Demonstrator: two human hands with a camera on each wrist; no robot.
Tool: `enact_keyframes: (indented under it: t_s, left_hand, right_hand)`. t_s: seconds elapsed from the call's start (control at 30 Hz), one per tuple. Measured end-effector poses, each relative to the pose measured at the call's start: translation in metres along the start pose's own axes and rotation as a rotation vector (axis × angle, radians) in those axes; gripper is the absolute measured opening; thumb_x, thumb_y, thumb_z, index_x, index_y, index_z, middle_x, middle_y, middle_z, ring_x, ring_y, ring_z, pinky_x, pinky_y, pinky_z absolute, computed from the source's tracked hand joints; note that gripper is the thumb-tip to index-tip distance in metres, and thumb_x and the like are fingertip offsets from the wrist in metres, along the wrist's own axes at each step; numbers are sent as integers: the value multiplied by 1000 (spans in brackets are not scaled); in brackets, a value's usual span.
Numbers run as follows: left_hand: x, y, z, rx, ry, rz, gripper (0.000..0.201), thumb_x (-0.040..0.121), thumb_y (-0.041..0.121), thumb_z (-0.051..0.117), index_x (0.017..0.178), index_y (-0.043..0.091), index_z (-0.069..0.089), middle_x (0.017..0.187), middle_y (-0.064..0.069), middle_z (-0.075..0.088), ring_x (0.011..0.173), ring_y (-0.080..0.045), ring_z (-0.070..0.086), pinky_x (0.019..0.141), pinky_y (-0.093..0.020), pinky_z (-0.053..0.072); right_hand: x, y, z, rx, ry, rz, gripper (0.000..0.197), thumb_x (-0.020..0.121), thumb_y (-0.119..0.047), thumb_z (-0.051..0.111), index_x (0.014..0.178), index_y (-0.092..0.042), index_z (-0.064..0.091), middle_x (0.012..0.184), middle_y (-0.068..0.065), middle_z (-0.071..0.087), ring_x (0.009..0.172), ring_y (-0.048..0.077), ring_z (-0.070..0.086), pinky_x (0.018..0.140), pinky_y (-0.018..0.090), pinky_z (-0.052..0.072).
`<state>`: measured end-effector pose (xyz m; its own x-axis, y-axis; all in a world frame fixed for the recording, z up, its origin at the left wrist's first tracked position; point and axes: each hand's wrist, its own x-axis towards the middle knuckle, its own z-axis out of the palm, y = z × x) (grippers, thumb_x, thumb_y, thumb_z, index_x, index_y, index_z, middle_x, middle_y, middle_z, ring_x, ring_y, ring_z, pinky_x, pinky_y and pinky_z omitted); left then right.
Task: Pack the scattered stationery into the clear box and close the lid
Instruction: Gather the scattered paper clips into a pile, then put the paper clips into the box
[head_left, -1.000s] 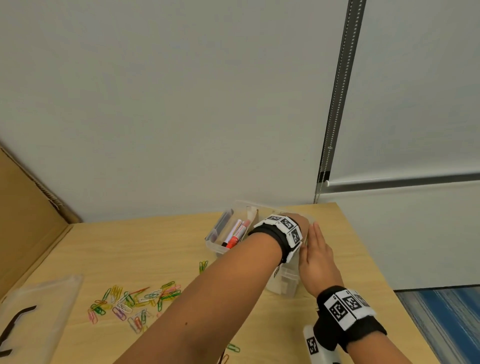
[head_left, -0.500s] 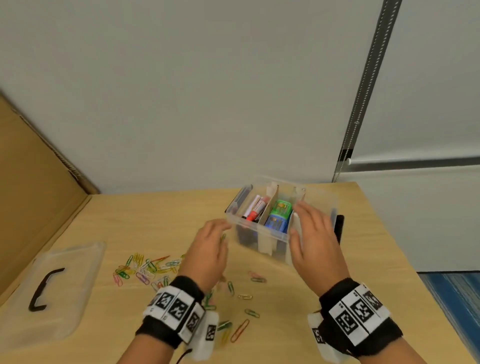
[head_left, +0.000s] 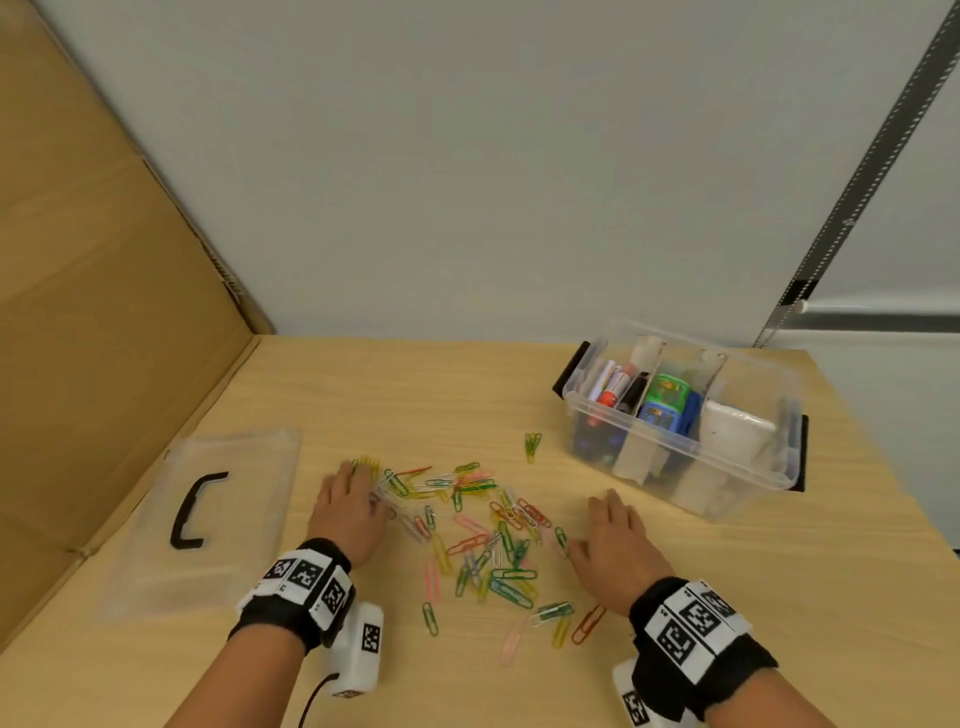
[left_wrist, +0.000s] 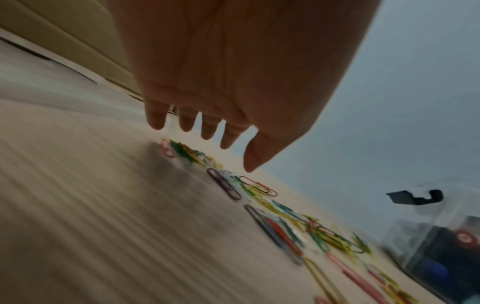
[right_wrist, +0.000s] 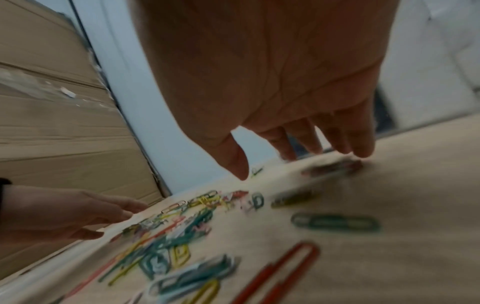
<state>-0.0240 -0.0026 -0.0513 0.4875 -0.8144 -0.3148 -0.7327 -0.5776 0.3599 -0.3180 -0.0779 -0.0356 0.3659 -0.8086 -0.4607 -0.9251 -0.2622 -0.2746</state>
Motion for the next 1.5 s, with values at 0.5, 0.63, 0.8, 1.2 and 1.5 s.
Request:
enact_keyframes:
  t_s: [0.5,0.63,0.8,1.2,1.5]
  left_hand:
    - [-46,35,13,202,-150,302,56,101,36,23,152,24,3,159,4,-13,147,-18,-12,120,-45,1]
    - [-15,15,-13,152,-62,180,61,100,29,28,152,14,0,159,-9,-11,148,-24,-8,121,-42,6]
    - [13,-13,-11,96,-122,-26,63,99,24,28,149,2,-2,157,-23,-8,146,-37,-8,121,-44,6]
    - [-45,36,33,84,-302,280,64,101,19,26,149,4,-13,155,-17,-24,144,-27,-21,119,-32,-7]
    - [13,40,-2,48,-169,197,67,96,6,31,150,7,-8,158,-13,-18,147,-25,-13,121,-33,0]
  right_hand:
    - [-12,-24,-4,39,-62,-171,49,100,-20,31,146,-5,24,153,15,28,138,29,33,115,34,28]
    - [35,-44,-33,73,88,-196,45,97,-18,36,141,-8,35,145,12,39,128,24,45,106,32,37]
    - [98,-64,-24,-31,-1,-134,61,98,-20,32,150,-3,6,159,18,1,146,32,8,119,42,16]
    - [45,-51,5,-63,-117,-546,60,96,-3,35,151,-23,20,160,-2,10,146,16,16,119,30,18]
    - [64,-55,-15,-61,21,-445,53,99,-22,35,149,-11,22,157,5,21,139,22,31,115,32,28]
